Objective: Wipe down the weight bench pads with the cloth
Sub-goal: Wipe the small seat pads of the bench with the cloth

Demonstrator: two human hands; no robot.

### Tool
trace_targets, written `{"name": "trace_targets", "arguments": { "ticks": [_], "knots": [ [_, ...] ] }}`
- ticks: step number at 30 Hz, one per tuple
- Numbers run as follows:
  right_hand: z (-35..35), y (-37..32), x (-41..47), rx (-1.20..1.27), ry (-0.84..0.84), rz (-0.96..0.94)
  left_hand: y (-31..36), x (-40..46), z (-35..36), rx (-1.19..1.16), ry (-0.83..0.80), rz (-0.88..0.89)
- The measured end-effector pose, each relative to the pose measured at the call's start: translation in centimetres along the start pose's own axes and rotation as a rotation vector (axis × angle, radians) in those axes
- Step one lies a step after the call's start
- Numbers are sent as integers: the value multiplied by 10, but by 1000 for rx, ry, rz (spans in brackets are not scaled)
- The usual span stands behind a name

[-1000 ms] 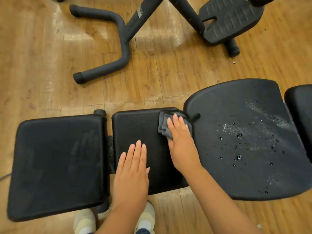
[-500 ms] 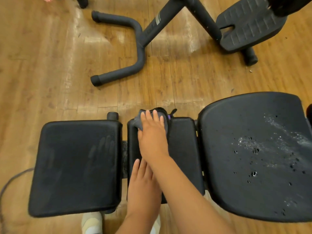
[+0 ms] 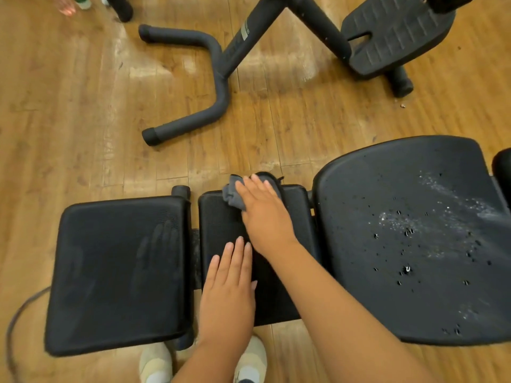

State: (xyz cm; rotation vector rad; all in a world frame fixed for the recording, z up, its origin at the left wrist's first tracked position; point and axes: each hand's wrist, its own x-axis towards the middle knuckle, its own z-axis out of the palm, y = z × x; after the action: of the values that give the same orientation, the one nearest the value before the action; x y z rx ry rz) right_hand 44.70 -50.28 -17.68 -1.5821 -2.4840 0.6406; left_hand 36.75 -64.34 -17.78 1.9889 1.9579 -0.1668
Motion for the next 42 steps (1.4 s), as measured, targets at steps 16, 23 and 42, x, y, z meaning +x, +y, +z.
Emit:
{"name": "trace_targets", "arguments": {
  "ticks": [16,23,42],
  "knots": [
    [14,-8,5,84,241,454,-1,2,14,-31,92,58],
    [26,-50,16,75,166,334,-3,1,10,-115,192,100],
    [-2,40,-25,44,15,-89,-5,1,9,34,103,85]
  ]
}}
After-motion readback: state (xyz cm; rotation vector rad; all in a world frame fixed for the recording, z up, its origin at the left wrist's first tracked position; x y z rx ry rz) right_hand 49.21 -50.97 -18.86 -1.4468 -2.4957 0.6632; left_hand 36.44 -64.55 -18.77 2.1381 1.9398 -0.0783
